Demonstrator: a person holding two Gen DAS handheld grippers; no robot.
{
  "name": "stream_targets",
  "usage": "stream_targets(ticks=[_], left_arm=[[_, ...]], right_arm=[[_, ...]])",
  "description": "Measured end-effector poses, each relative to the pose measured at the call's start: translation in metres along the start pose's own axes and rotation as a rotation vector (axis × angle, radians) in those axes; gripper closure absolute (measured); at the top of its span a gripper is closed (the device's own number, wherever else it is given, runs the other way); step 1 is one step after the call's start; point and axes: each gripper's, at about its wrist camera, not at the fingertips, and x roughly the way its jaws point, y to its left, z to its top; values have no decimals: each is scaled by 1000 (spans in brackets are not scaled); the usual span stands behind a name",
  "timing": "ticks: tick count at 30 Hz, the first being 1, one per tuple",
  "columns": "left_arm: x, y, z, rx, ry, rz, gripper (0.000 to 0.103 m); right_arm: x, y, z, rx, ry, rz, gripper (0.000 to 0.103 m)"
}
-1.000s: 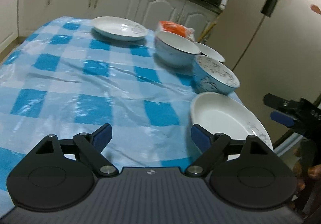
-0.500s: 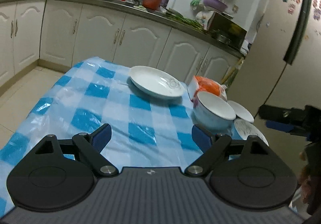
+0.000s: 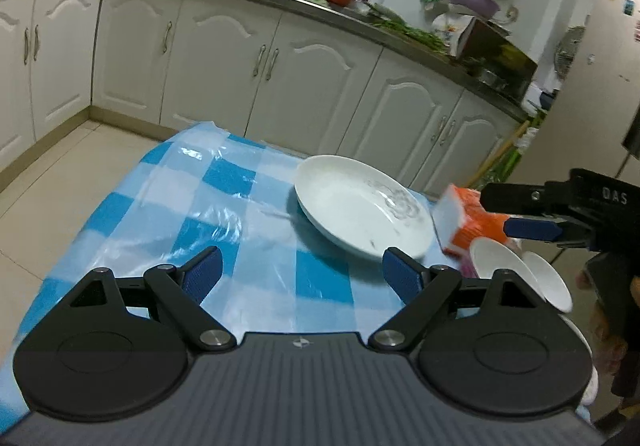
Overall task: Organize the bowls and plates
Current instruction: 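Grasp the smaller white rose-print plate's rim with both tools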
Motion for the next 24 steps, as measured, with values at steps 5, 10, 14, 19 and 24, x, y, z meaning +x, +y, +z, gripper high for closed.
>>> stream_targets(ticks=[5, 10, 14, 19, 24], left_arm=[[35, -2, 15, 7, 18, 8, 0], [73, -3, 26, -5, 43, 13, 22], [88, -7, 26, 0, 57, 32, 42], [100, -12, 26, 13, 66, 47, 58], [110, -14, 23, 28, 70, 36, 65]], right_arm=[[35, -17, 19, 5, 33, -13, 1], [62, -28, 32, 9, 94, -33, 1], [79, -34, 36, 23, 133, -38, 1], [91, -43, 35, 45, 160, -92, 1], [103, -48, 38, 74, 188, -33, 1]])
